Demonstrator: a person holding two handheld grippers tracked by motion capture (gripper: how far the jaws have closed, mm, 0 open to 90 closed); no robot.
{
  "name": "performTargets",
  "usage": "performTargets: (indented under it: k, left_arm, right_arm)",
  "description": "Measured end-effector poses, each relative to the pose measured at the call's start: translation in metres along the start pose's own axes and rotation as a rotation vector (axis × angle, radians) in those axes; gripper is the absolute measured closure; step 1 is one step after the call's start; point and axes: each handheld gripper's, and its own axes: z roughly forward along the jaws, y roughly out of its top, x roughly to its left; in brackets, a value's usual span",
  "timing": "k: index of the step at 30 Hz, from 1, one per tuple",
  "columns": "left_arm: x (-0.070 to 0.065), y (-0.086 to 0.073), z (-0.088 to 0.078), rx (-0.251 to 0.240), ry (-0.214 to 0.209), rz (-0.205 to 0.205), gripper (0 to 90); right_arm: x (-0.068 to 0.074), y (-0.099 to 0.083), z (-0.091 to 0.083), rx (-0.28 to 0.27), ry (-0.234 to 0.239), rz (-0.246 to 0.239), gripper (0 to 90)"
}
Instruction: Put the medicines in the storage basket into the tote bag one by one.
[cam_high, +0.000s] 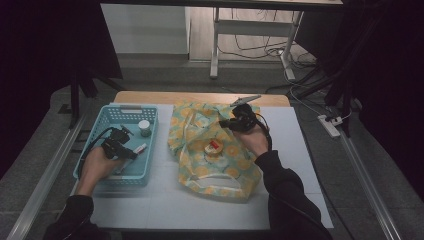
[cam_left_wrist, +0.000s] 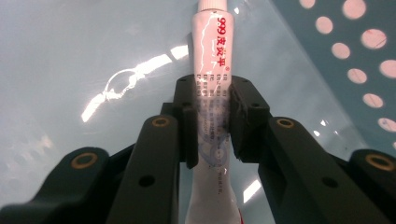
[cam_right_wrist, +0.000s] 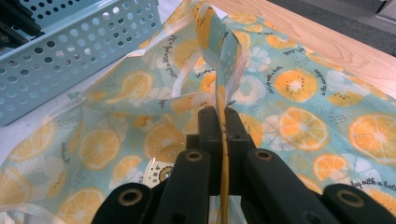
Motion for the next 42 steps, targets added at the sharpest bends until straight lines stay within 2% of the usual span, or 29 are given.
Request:
performTargets:
  k: [3, 5, 13, 18, 24, 33, 42]
  left_arm:
    - [0.002, -0.001, -0.001, -0.008, 0.012, -0.018, 74.8]
    - [0.003, -0.002, -0.002, -0.02, 0.018, -0.008, 74.9]
    - [0.008, -0.006, -0.018, -0.116, -0.001, -0.021, 74.9]
    - [0.007, -0.004, -0.03, -0.168, -0.012, -0.033, 75.0]
    - [0.002, 0.0, -0.04, -0.208, -0.023, -0.029, 75.0]
    - [-0.011, 0.006, -0.054, -0.236, -0.033, -0.007, 75.0]
    - [-0.024, 0.012, -0.066, -0.267, -0.064, 0.018, 75.0]
  right_arm:
    - [0.0, 0.0, 0.0, -0.003, 0.0, -0.001, 90.0]
    - [0.0, 0.0, 0.0, -0.004, 0.0, 0.0, 90.0]
    - [0.0, 0.002, -0.002, -0.012, 0.002, -0.001, 90.0]
    - [0.0, 0.003, -0.002, -0.013, 0.001, -0.003, 90.0]
    - [0.001, 0.004, -0.002, -0.013, 0.002, -0.006, 90.0]
    - [0.001, 0.005, -0.003, -0.019, 0.002, -0.006, 90.0]
    - [0.002, 0.005, -0.002, -0.022, 0.005, -0.007, 90.0]
